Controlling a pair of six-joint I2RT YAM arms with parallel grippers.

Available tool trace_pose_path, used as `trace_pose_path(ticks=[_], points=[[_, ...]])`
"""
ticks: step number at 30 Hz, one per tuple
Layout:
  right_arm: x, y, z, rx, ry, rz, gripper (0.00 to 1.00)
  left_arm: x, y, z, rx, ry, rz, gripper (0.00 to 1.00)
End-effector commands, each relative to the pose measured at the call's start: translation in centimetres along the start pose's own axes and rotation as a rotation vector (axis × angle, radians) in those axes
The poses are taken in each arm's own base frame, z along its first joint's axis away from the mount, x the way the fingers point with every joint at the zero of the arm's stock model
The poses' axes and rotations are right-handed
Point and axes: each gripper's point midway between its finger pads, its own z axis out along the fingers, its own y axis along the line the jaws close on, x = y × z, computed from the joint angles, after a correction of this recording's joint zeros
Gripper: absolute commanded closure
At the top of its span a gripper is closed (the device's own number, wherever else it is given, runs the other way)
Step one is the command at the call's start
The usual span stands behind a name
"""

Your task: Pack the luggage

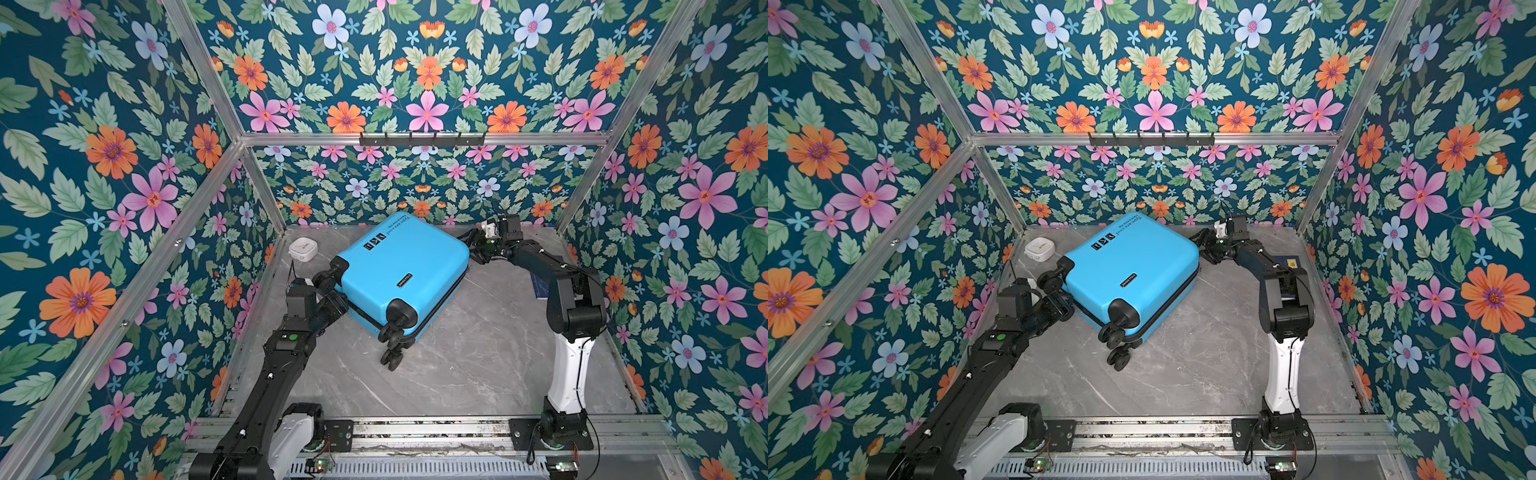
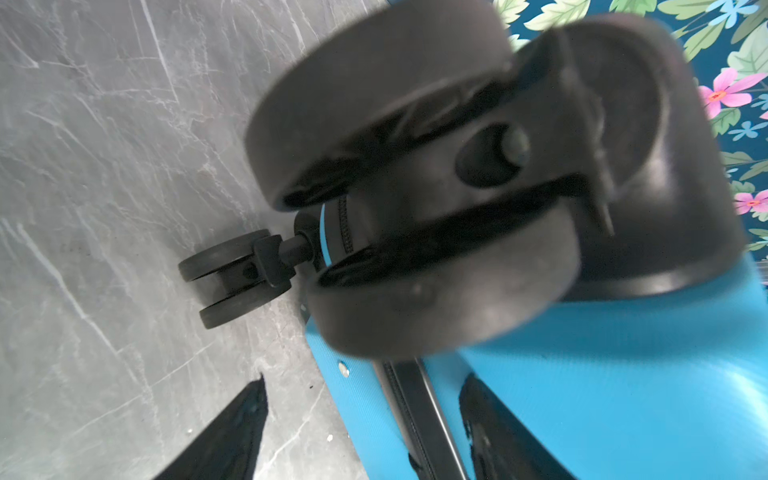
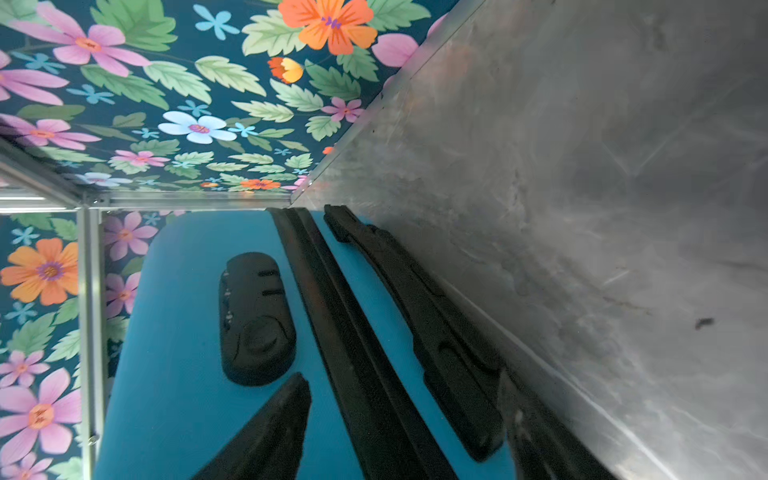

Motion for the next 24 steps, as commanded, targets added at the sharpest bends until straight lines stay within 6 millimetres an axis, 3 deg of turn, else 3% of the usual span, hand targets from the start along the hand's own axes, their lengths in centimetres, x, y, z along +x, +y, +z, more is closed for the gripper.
trace_pose_path(ticks=[1, 12, 24], points=[[0.5, 2.2, -0.2, -0.136, 0.019, -0.017, 0.29, -0.6, -0.7, 0.4, 0.033, -0.014, 0.025, 0.23], [5.1, 1.9, -2.9, -0.217, 0.022, -0.011, 0.34, -0.4, -0.7, 1.8, 0.031, 0.019, 0.070, 0.25], [13.4, 2.9, -5.3, -0.169, 0.087, -0.125, 0.35, -0.2, -1.2, 3.1, 0.049, 0.063, 0.101, 0.25]])
